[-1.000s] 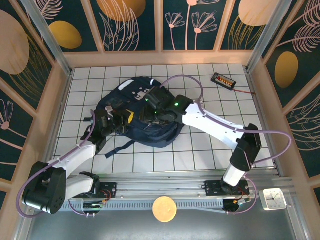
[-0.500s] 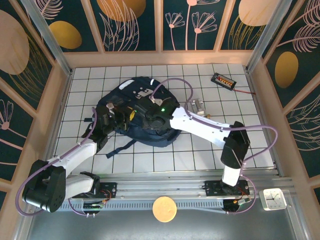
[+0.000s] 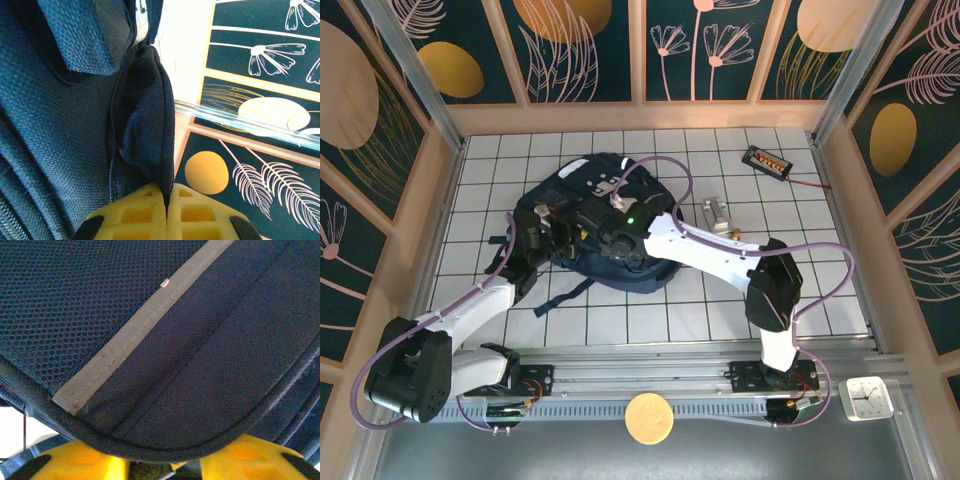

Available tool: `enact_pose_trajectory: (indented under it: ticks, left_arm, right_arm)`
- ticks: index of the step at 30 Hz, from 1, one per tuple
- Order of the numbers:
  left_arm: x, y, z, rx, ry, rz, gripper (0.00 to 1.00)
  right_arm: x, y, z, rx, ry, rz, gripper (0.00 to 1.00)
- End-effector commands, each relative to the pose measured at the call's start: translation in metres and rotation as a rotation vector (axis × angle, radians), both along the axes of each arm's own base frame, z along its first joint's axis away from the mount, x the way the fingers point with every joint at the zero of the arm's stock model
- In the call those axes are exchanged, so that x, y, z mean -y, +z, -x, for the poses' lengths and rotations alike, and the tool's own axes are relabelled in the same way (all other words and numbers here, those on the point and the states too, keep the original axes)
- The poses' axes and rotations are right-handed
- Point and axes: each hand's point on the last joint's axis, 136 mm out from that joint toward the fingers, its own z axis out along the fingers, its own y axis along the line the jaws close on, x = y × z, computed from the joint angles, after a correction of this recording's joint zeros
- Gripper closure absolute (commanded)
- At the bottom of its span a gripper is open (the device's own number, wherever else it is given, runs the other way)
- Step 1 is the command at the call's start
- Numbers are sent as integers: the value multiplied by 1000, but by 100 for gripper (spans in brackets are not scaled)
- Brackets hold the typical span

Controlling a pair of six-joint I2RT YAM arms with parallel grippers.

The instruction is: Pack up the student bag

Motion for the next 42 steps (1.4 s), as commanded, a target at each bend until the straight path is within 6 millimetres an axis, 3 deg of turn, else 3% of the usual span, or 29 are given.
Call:
enact_pose_trajectory:
  ticks: [1,8,13,18,23,30,34,36,39,42]
  left_arm:
    - [6,64,-9,157,5,125,100]
    - [4,61,-7,152,9,107,100]
    - [1,46,-2,136,-10,12,100]
    - [-21,24,2,97,-1,-72,100]
    - [-42,14,2,74,4,-122,100]
    - [-43,5,2,53,-28,-157,100]
    - [-41,5,5,58,-52,-168,100]
    - [-40,6,8,58,-69,-189,65]
    - [-35,11,14,69,-83,-174,47]
    - [-17,15,19,76,-112,-144,45]
  right_arm:
    - [20,-4,-9,41,-45,85,68]
    - [27,-2,-9,35,-40,91,100]
    - [51,-9,1,-6,-29,117,100]
    - [91,-26,10,-53,17,111,100]
    - [120,-33,-4,-53,84,102,100]
    - [134,-43,-45,-19,198,120,100]
    - [116,-28,-49,-24,232,-10,100]
    - [100,-21,-44,-33,253,-70,100]
    - [78,-9,-34,-39,282,-125,100]
    - [62,-1,-25,-42,308,-150,100]
